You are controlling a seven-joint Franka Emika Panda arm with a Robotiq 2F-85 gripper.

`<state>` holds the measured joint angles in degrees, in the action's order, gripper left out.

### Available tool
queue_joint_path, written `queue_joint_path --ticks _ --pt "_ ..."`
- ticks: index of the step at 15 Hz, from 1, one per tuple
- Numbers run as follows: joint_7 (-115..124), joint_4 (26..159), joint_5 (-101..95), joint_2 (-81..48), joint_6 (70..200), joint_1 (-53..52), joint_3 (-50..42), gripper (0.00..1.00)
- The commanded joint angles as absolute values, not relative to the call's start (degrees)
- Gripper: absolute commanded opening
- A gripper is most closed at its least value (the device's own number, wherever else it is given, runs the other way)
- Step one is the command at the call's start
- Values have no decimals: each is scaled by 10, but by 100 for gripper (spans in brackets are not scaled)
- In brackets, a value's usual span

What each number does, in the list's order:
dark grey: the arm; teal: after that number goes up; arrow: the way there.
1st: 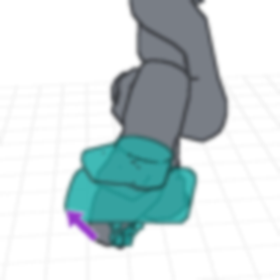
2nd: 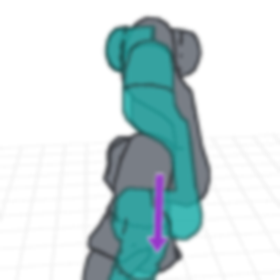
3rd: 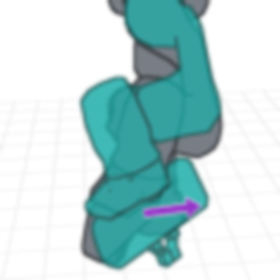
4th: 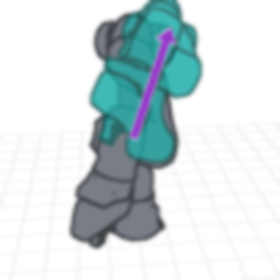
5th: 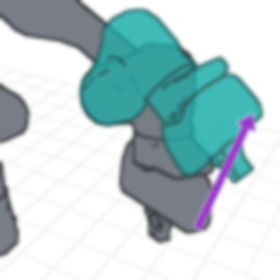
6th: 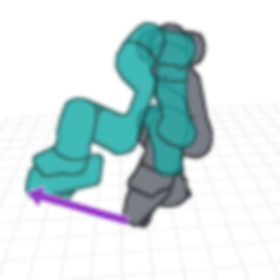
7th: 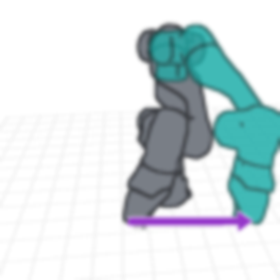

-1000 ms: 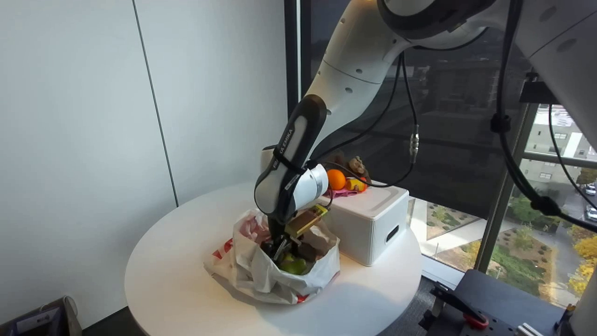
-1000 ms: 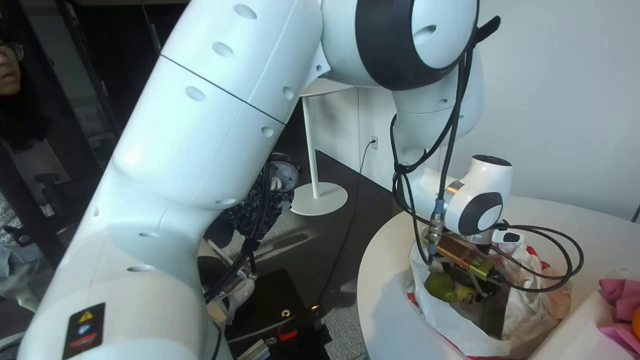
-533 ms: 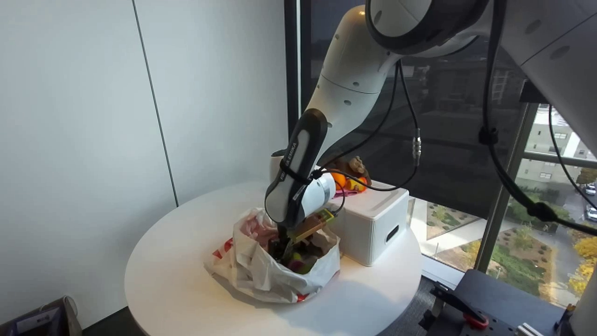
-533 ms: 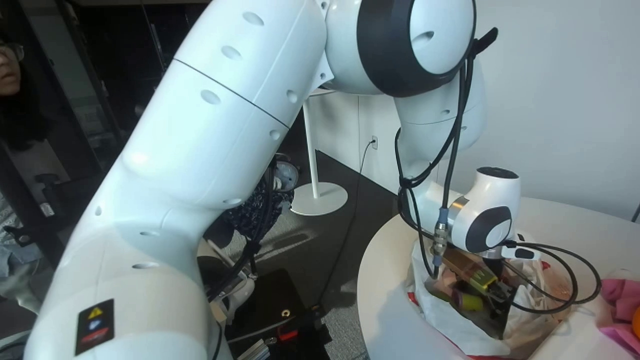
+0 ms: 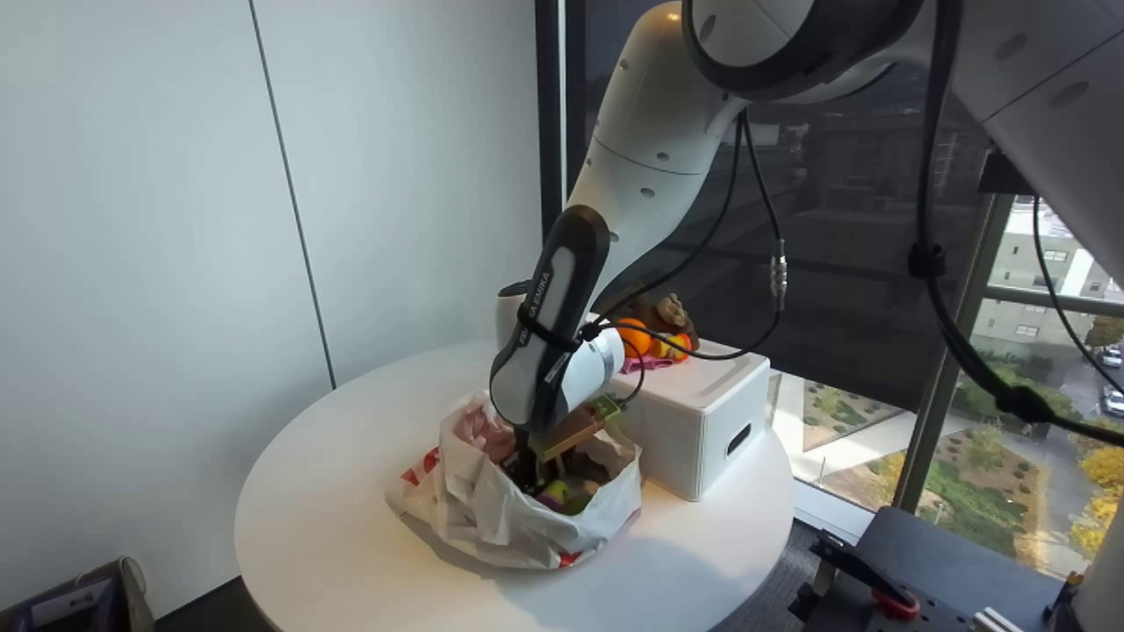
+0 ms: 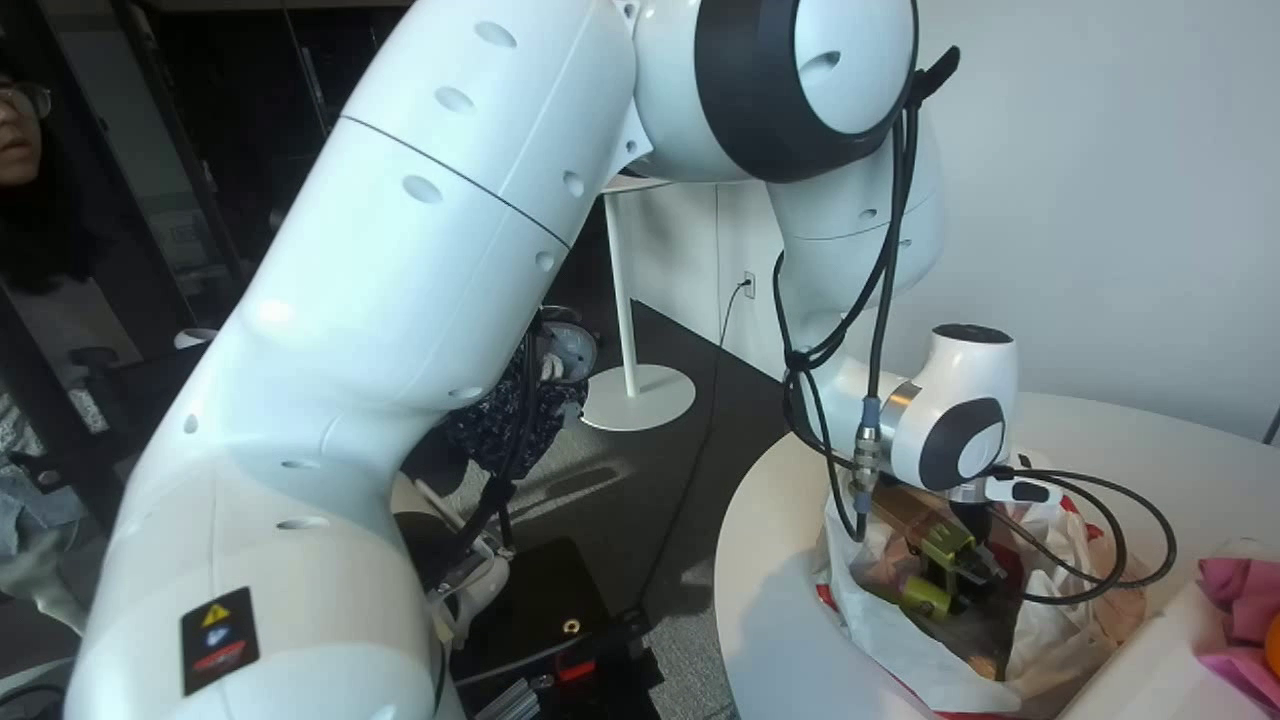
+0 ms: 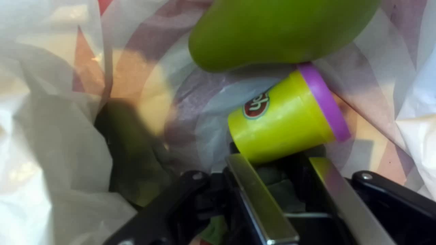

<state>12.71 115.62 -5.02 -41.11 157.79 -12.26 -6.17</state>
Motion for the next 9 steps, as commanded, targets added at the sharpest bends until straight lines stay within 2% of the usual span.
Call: queue_joint_path --ticks 1,2,3,5,9 --pt "158 1169 -84 -392 1568 -166 -100 5" --pt "163 1167 -89 -393 1563 -173 -106 15" --pt "164 1167 -92 -393 1557 -175 -107 41" --pt "165 1170 -94 -388 1541 -174 -105 40" --pt "166 1175 -103 -378 1524 -174 -104 69"
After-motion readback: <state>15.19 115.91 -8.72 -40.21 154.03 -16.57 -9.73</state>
